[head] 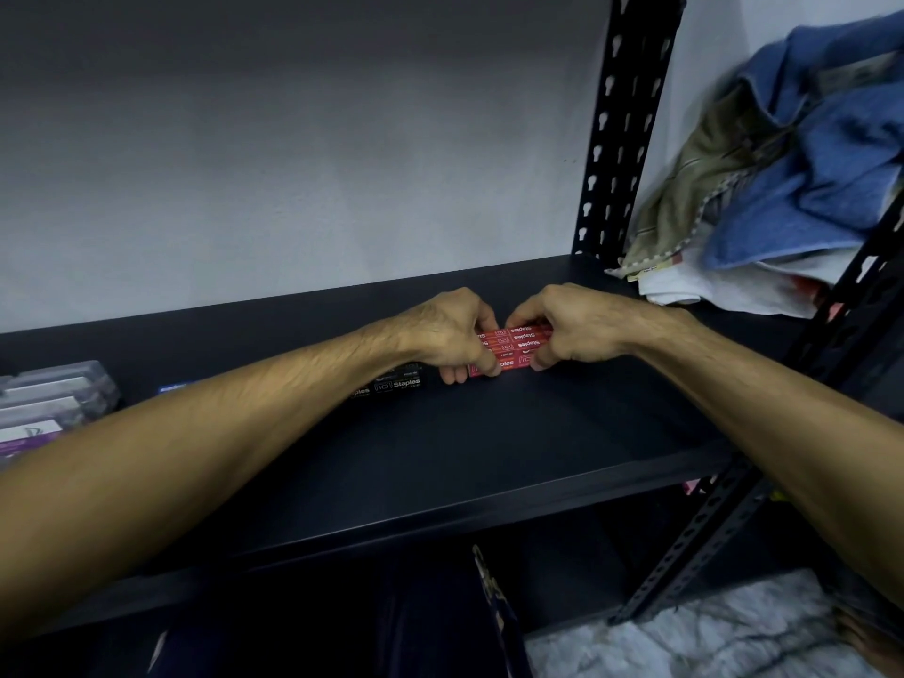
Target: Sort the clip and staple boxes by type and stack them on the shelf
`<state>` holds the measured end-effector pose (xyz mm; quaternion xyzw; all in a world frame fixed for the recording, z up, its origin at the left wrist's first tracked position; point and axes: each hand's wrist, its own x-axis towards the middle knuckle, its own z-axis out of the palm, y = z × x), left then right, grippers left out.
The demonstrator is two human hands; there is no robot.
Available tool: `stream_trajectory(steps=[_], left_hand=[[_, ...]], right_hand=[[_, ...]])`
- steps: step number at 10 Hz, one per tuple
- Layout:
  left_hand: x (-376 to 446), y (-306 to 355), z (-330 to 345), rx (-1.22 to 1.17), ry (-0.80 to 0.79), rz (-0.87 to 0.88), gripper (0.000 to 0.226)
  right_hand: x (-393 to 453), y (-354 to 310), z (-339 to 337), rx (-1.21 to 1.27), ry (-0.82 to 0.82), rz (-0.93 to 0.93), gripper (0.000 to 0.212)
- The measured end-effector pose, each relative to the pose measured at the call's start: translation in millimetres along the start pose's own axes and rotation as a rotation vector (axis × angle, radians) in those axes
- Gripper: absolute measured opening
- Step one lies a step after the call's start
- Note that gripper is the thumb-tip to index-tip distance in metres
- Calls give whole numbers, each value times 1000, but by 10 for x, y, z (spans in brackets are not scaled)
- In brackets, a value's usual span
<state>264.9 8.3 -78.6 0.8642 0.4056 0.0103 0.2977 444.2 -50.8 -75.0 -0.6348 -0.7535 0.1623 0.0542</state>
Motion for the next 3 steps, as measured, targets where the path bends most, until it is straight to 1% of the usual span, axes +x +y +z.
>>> stream_trajectory(steps=[1, 2, 3], left_hand=[[-4, 10, -7, 10, 20, 7, 45], [-62, 41, 31, 82, 3, 7, 55], [-97, 113, -23, 162, 75, 30, 73]], right_hand=[[14, 5, -2, -1, 14, 7, 45], [-2, -32, 35, -7, 23, 16, 56], [-57, -43, -2, -7, 58, 34, 81]])
